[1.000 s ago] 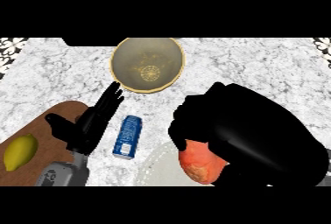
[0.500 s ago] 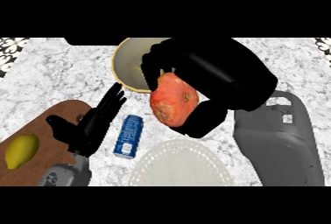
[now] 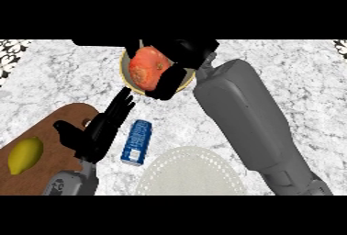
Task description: Pick the squash from the placemat and place it in the bowl
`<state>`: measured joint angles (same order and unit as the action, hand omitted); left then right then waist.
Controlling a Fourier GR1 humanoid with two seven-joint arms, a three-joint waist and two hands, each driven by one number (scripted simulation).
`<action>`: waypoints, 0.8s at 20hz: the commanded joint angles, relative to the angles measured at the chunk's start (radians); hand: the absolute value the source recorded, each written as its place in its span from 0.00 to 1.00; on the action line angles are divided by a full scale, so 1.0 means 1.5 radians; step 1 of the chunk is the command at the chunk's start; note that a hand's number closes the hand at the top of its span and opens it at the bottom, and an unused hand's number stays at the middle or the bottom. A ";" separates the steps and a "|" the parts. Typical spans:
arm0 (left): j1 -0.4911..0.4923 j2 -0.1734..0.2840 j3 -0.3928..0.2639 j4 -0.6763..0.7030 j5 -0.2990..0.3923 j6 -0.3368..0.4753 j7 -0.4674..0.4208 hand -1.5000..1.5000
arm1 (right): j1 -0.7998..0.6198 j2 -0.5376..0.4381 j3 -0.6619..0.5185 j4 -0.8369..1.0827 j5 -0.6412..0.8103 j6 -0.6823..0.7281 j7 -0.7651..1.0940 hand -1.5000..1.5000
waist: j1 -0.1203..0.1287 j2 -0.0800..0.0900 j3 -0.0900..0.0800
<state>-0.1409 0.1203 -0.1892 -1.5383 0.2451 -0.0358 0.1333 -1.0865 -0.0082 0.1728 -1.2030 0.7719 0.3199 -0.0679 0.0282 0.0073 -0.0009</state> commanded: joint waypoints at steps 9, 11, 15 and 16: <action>-0.026 0.007 0.007 0.001 -0.001 -0.018 0.009 0.50 | -0.136 0.005 0.069 0.419 0.107 -0.244 -0.075 1.00 | 0.046 0.017 -0.002; -0.009 -0.026 -0.033 -0.017 -0.023 0.004 0.017 0.50 | -0.165 0.005 0.063 0.461 0.054 -0.198 -0.021 1.00 | 0.043 0.009 -0.001; -0.050 -0.039 -0.039 0.011 -0.029 -0.001 0.009 0.50 | -0.187 0.005 0.033 0.537 0.010 -0.212 -0.025 0.00 | 0.059 0.022 -0.001; -0.030 -0.018 -0.024 0.023 -0.027 -0.016 -0.008 0.50 | -0.182 0.005 0.026 0.545 -0.009 -0.214 -0.056 0.00 | 0.056 0.019 -0.001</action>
<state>-0.1865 0.0955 -0.2186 -1.5357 0.2239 -0.0537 0.1488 -1.3293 -0.0001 0.2351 -0.4805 0.8209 -0.0015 -0.1258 0.1011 0.0311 -0.0024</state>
